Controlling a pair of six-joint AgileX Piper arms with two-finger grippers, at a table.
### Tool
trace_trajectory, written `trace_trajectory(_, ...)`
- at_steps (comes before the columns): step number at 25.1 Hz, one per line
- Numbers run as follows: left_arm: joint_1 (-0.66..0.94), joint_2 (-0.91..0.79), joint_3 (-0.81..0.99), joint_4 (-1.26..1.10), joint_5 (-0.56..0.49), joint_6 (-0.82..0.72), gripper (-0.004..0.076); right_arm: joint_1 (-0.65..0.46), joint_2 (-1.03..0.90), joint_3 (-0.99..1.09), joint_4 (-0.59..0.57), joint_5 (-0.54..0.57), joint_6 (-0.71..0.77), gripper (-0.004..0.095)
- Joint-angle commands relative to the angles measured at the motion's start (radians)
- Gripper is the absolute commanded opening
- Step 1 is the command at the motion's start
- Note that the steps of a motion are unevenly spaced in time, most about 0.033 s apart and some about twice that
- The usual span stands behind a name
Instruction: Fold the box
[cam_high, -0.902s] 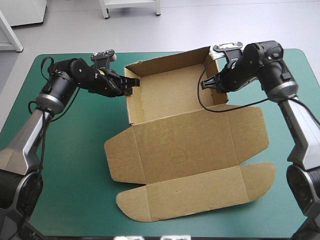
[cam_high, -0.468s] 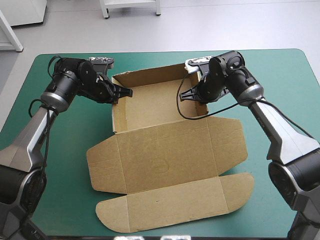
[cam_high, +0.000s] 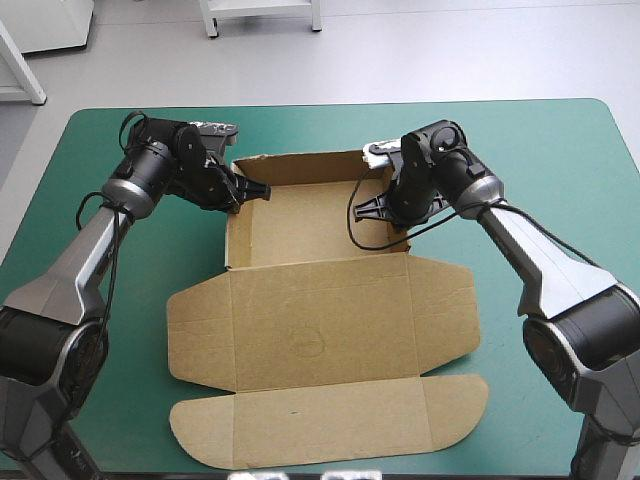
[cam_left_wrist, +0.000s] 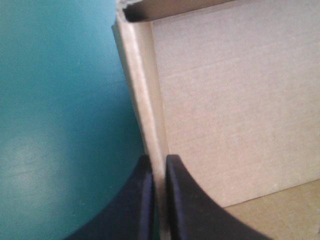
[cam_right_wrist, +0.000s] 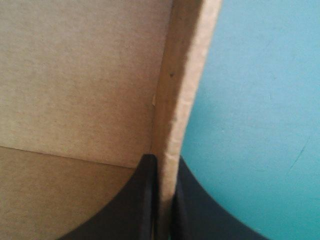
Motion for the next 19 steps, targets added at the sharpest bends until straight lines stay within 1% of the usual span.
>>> trace_trajectory(1,-0.017,-0.037,-0.065,-0.054,-0.054,0.025,-0.0008,0.015,-0.05,0.009,0.047,0.005,-0.023,0.0004)
trace_trajectory(7,-0.017,0.041,-0.076,-0.061,0.007,0.027,-0.0008,0.013,-0.05,0.015,0.019,0.005,-0.023,0.0003)
trace_trajectory(11,-0.017,0.07,-0.076,-0.074,0.013,0.027,-0.0008,0.013,-0.039,0.015,-0.006,0.005,-0.034,0.0003)
trace_trajectory(16,-0.017,0.072,-0.076,-0.059,0.018,0.027,-0.0008,0.013,0.001,0.015,-0.007,-0.004,-0.045,0.0)
trace_trajectory(19,-0.017,0.072,-0.076,-0.055,0.022,0.028,-0.0006,0.013,0.003,0.005,-0.01,-0.018,-0.022,0.003)
